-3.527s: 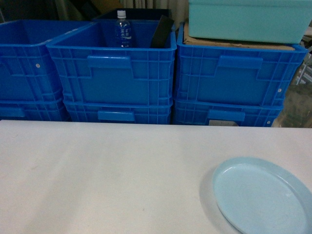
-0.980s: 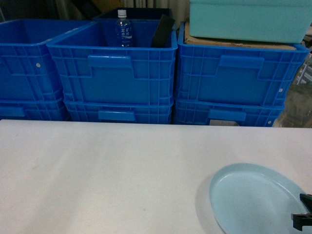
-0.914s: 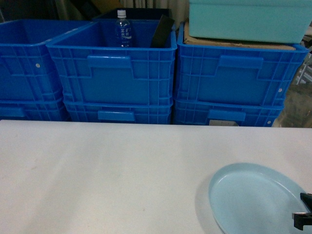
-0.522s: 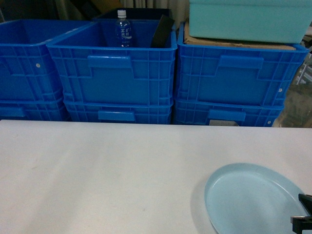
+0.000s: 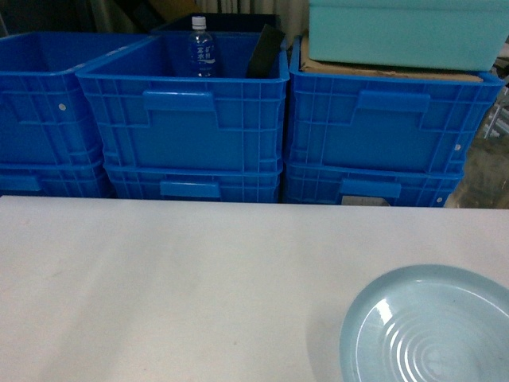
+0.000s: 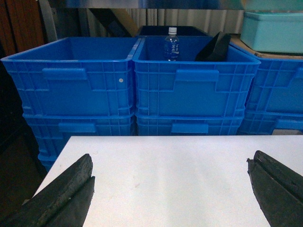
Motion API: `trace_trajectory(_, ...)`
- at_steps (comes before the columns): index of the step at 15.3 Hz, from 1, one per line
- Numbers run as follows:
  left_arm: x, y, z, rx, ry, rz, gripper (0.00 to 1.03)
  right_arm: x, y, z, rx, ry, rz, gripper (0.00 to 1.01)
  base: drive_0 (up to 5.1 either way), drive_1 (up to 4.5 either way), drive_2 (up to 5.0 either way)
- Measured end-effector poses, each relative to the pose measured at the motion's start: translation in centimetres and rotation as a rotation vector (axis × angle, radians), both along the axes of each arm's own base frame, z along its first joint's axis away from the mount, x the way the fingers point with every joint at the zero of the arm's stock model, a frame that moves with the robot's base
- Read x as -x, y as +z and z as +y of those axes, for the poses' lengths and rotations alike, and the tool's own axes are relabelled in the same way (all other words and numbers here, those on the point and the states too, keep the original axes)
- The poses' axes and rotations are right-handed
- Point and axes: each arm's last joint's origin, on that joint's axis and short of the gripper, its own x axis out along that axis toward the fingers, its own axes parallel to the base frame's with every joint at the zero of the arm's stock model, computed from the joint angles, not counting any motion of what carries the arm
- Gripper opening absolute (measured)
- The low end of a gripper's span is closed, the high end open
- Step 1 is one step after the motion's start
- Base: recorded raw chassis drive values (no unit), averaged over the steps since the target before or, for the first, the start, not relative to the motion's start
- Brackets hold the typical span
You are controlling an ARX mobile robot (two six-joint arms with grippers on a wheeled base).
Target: Place blue tray on left shelf second layer neatly
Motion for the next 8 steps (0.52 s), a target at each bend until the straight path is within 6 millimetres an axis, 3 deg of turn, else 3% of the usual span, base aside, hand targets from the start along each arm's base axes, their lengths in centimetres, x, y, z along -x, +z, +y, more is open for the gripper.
trace_trajectory(3,0.0,0.0,0.0,0.000,0.000,0.000,0.98,0.9,4.0,0.0,0.016,0.016,-0.200,0.02,0.0,0.00,0.0)
trace_trajectory(8,0.0,0.0,0.0,0.000,0.000,0.000,0.98,2.2,7.4,0.0,0.031,0.034,-0.334,0.02,0.0,0.00,0.0)
